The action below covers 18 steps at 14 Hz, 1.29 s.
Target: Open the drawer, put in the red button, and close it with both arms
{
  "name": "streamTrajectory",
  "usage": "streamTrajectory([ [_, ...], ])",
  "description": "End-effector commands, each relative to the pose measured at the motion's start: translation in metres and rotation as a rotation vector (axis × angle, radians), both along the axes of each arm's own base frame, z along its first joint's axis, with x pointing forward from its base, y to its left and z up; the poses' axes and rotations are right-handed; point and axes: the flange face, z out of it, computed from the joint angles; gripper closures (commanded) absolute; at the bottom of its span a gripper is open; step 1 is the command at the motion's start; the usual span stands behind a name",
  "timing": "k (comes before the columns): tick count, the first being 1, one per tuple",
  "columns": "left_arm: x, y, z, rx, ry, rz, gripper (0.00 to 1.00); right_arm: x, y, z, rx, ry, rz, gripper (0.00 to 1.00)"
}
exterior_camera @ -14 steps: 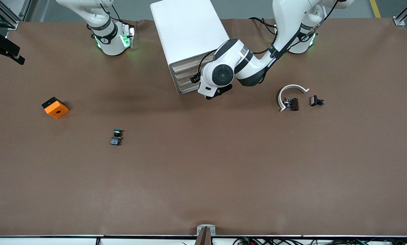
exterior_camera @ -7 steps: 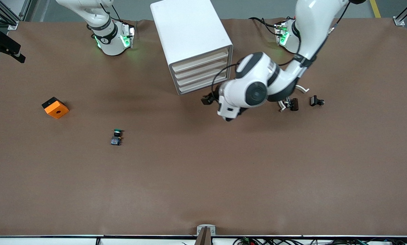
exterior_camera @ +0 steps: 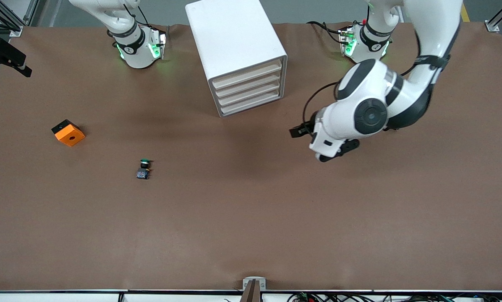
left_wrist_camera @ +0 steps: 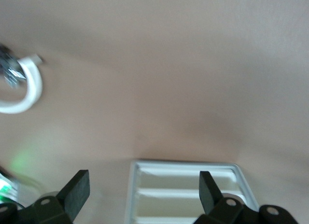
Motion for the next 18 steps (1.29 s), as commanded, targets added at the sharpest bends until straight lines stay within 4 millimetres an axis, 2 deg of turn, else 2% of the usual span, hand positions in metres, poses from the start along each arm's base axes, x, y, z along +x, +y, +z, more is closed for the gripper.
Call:
streamTrajectory([
  [1, -0.006, 0.052, 0.045, 0.072, -0.053, -0.147, 0.0, -0.005, 0.0, 0.006, 0.006, -0.005, -0.016, 0.0],
  [3, 0.008, 0.115, 0.068, 0.04, -0.081, -0.219, 0.0, -0.005, -0.001, 0.007, 0.006, -0.01, -0.017, 0.0],
  [4, 0.01, 0.137, 0.078, 0.023, -0.096, -0.261, 0.0, -0.005, 0.0, 0.007, 0.009, -0.01, -0.025, 0.0],
  [8, -0.002, 0.211, 0.114, 0.009, -0.102, -0.389, 0.0, -0.005, 0.004, 0.011, 0.009, -0.015, -0.072, 0.0],
  [12, -0.015, 0.27, 0.137, 0.002, -0.14, -0.409, 0.0, -0.004, 0.001, 0.01, 0.01, -0.015, -0.078, 0.0],
  [14, -0.022, 0.286, 0.154, -0.001, -0.179, -0.414, 0.0, -0.004, 0.001, 0.01, 0.01, -0.015, -0.078, 0.0],
  [16, -0.026, 0.29, 0.174, 0.008, -0.223, -0.405, 0.0, -0.004, 0.001, 0.01, 0.01, -0.013, -0.075, 0.0],
  [18, -0.03, 0.287, 0.204, 0.021, -0.281, -0.401, 0.0, -0.005, 0.0, 0.01, 0.011, -0.012, -0.069, 0.0],
])
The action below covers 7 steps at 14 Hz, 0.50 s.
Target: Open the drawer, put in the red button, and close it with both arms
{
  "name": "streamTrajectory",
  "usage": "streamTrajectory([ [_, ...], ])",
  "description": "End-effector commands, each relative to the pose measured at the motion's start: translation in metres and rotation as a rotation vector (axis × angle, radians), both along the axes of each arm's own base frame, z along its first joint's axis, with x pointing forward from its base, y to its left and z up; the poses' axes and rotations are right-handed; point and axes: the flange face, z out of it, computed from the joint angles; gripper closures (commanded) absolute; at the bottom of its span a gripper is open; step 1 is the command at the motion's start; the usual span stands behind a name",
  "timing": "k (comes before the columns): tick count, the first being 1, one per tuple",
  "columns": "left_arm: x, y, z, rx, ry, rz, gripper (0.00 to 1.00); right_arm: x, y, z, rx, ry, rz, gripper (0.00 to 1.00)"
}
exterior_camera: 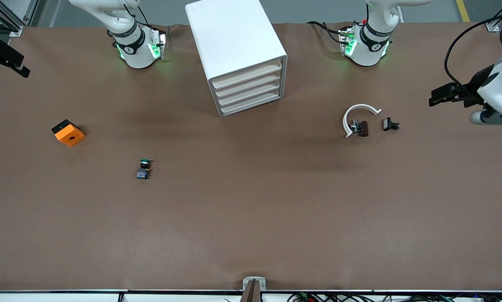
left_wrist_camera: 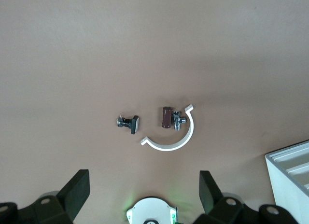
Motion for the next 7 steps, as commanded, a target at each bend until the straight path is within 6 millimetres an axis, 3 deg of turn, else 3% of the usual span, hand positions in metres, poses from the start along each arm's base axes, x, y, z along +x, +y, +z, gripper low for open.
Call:
streamTrajectory([
  [1, -0.01, -0.011, 0.032, -0.002, -0.064, -0.013, 0.0, -0.005, -0.001, 0.006, 0.011, -0.004, -0.007, 0.0],
  [3, -0.01, -0.025, 0.032, 0.002, -0.064, -0.03, 0.0, -0.005, -0.001, 0.005, 0.011, -0.002, -0.006, 0.0],
  [7, -0.007, -0.025, 0.034, 0.002, -0.09, -0.026, 0.0, -0.005, 0.0, 0.005, 0.01, 0.001, 0.003, 0.0],
])
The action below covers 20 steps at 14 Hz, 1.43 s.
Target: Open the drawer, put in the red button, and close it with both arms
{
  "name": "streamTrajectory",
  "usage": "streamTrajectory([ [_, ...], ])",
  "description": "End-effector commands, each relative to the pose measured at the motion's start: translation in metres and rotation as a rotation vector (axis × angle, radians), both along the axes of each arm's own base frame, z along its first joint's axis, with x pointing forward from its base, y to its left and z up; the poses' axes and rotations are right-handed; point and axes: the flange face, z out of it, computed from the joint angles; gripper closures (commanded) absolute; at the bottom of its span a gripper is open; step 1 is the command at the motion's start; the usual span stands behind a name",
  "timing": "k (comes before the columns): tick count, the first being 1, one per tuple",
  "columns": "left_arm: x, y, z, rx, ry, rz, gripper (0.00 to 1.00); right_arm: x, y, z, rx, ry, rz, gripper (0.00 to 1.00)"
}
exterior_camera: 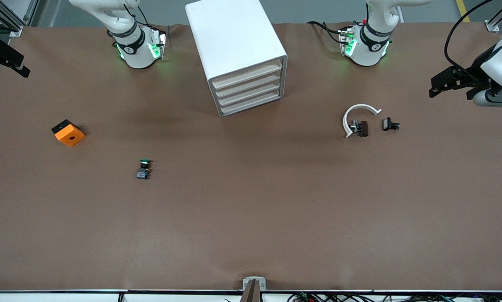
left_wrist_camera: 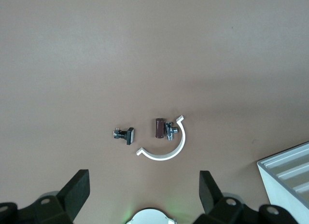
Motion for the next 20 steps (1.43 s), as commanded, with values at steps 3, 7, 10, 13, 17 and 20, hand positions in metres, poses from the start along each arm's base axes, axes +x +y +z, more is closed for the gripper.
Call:
streamTrajectory([
  [3, 0.004, 0.003, -0.001, 0.011, -0.019, 0.011, 0.0, -0.005, -0.002, 0.005, 0.01, -0.002, 0.021, 0.0],
  [7, -0.017, 0.004, -0.003, 0.011, -0.062, 0.014, 0.0, -0.005, -0.004, 0.005, 0.01, -0.004, 0.02, 0.0],
  [10, -0.031, 0.003, 0.001, 0.012, -0.079, 0.012, 0.0, -0.005, -0.004, 0.006, 0.008, -0.007, 0.026, 0.0],
  [13, -0.028, 0.002, 0.007, 0.011, -0.082, 0.007, 0.0, -0.005, -0.003, 0.006, 0.008, -0.007, 0.027, 0.0],
  [17, -0.023, 0.001, 0.012, 0.008, -0.091, 0.004, 0.0, -0.004, -0.003, 0.006, 0.005, -0.007, 0.03, 0.0],
  [20, -0.023, 0.001, 0.012, 0.008, -0.091, 0.007, 0.0, -0.004, -0.003, 0.006, 0.003, -0.007, 0.03, 0.0],
])
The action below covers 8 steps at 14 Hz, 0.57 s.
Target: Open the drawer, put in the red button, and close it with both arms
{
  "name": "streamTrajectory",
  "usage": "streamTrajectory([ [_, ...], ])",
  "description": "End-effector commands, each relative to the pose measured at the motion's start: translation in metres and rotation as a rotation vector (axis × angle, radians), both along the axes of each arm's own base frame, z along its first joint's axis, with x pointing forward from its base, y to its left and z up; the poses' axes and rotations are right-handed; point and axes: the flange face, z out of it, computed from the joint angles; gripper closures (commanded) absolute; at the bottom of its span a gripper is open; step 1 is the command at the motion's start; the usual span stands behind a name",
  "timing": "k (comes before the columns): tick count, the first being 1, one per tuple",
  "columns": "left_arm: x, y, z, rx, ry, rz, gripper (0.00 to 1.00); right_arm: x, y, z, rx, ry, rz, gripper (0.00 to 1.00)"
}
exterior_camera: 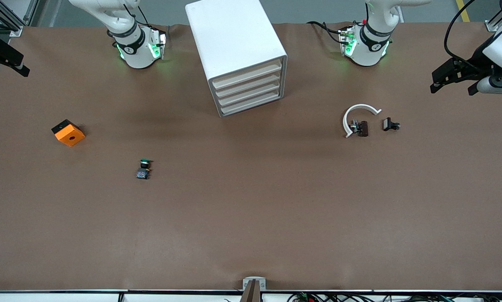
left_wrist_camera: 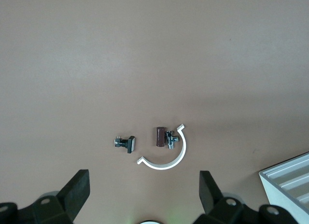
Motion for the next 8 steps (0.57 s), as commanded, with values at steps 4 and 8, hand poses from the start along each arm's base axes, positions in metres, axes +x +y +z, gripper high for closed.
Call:
streamTrajectory([
  [4, 0.0013, 0.0001, 0.003, 0.008, -0.008, 0.004, 0.0, -0.0039, 0.0019, 0.006, 0.002, -0.007, 0.016, 0.0],
  [8, 0.0027, -0.0007, 0.0015, 0.008, -0.005, 0.004, 0.0, -0.0032, 0.0042, 0.0053, 0.001, -0.006, 0.019, 0.0],
])
